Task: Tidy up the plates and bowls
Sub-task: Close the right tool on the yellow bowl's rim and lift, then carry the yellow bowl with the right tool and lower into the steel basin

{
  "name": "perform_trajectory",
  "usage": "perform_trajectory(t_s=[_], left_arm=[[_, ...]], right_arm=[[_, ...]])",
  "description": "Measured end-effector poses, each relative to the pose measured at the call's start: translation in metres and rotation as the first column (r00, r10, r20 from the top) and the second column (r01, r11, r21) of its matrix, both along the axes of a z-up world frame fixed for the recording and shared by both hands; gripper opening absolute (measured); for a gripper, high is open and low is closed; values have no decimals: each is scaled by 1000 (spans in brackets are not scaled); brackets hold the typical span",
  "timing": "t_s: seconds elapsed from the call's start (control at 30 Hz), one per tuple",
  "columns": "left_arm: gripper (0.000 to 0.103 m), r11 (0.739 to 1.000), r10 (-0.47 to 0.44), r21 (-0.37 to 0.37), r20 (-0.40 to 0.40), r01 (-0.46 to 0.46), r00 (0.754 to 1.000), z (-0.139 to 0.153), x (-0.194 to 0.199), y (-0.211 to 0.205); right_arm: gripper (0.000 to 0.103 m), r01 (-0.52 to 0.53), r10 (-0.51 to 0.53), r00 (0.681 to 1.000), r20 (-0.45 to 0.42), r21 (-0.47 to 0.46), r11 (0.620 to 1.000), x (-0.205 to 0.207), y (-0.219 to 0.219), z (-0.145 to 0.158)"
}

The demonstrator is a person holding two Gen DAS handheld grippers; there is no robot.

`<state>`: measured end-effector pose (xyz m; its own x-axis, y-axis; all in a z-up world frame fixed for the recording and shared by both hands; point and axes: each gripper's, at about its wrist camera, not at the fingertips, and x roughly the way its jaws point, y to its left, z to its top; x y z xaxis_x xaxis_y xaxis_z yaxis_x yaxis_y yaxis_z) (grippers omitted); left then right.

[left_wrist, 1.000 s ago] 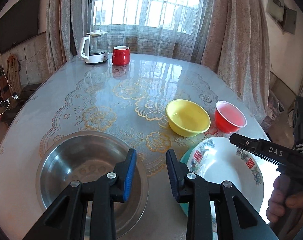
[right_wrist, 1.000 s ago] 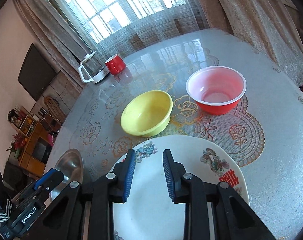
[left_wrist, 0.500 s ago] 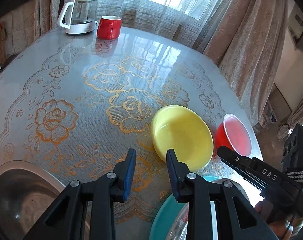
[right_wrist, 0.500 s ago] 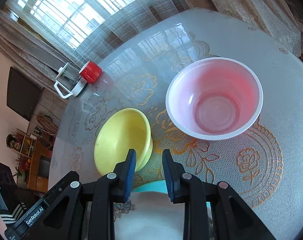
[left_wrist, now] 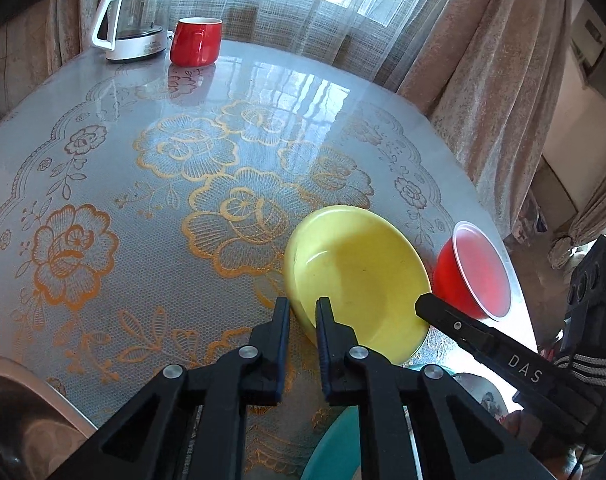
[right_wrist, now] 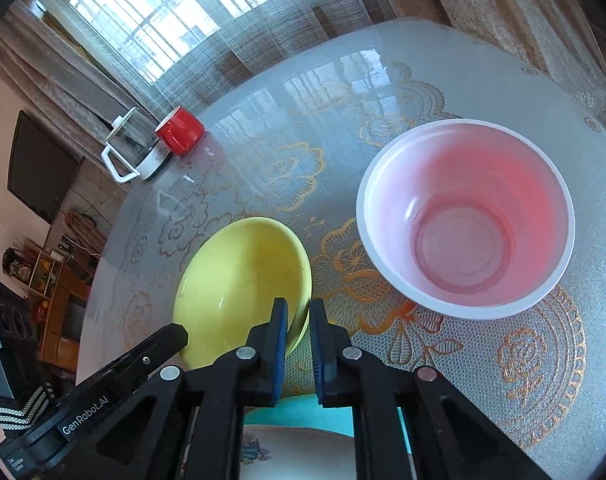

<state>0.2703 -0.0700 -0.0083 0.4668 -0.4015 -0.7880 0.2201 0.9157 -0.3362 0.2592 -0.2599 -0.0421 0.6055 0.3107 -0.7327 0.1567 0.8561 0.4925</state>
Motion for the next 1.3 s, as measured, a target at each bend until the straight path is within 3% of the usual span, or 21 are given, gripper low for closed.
perform_trajectory(t_s=[0.2,0.47,0.8,1.07,1.3], left_arm=[[13,1000,2,22,37,-2,999,14,-17,11],[14,1000,26,-8,119,-25,993,41,-53,43],[14,994,94,-64,172,-84,980,64,-106,115],[14,979,198,-79,167,-187,966,60,-139,173],[14,968,249,-75,111,-241,962,38,-151,200]], right_arm=[[11,-15,14,999,29,21,1000,-10,7,12],[11,-68,66,994,89,12,998,-34,29,38],[11,-190,183,973,141,35,981,-64,85,59],[11,-302,294,945,145,40,952,-72,144,58],[11,-363,360,929,87,16,932,-74,178,40]])
